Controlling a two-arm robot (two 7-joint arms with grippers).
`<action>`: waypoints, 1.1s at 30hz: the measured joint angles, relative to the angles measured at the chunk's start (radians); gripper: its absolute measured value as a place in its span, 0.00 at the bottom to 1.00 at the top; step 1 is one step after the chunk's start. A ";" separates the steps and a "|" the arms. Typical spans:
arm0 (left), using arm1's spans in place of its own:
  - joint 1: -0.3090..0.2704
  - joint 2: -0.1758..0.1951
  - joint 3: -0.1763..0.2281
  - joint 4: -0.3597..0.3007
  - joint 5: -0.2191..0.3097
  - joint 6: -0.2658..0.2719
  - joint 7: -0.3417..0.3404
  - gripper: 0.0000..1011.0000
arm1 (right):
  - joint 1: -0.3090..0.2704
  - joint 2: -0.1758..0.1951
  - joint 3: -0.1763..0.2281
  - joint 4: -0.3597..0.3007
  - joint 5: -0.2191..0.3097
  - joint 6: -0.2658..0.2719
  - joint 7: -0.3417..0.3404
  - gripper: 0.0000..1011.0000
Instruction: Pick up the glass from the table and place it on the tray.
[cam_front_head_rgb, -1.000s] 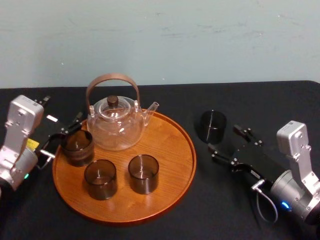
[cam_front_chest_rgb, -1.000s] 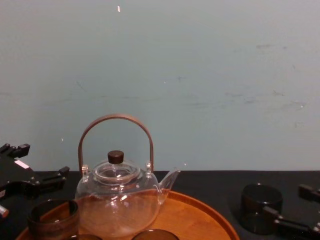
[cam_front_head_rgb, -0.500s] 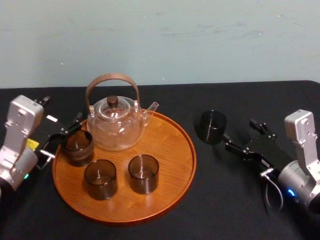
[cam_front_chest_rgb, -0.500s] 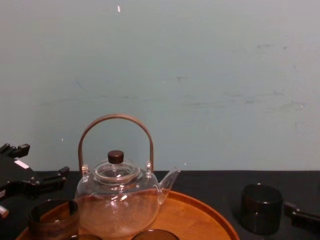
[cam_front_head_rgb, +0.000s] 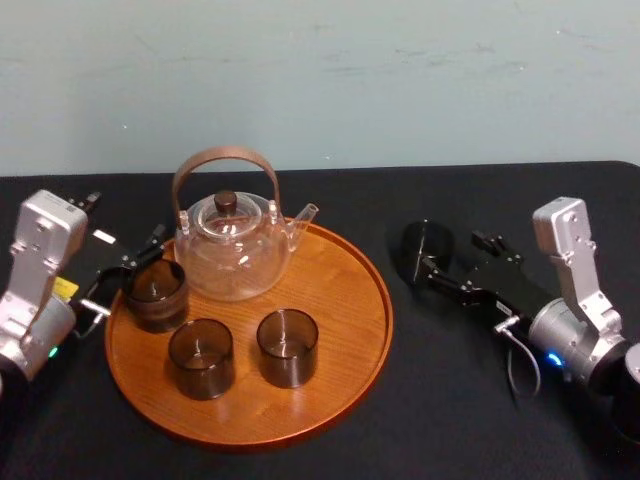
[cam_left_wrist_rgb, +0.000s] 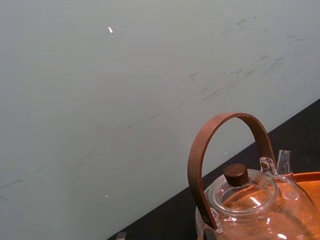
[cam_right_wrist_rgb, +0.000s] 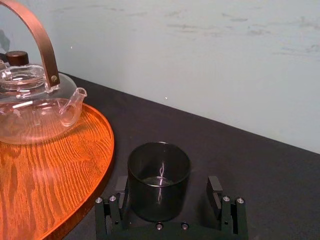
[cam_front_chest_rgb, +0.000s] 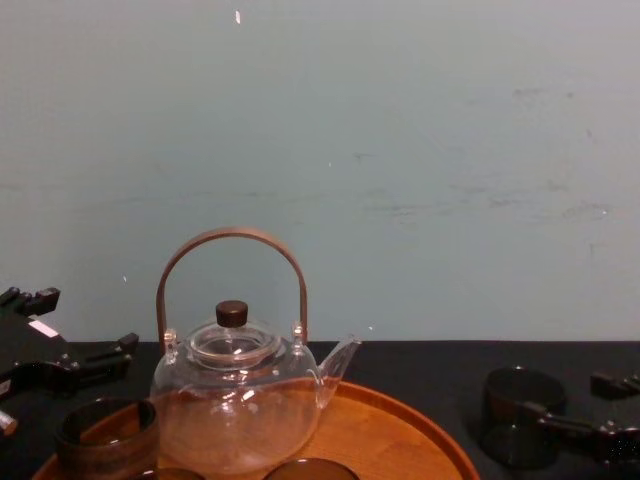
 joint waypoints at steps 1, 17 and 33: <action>0.000 0.000 0.000 0.000 0.000 0.000 0.000 0.99 | 0.006 -0.002 -0.003 0.007 -0.001 0.001 0.002 0.99; 0.000 0.000 0.000 0.000 0.000 0.000 0.000 0.99 | 0.080 -0.018 -0.039 0.100 -0.014 -0.002 0.030 0.99; 0.000 0.000 0.000 0.000 0.000 0.000 0.000 0.99 | 0.177 -0.058 -0.075 0.228 -0.030 -0.027 0.051 0.99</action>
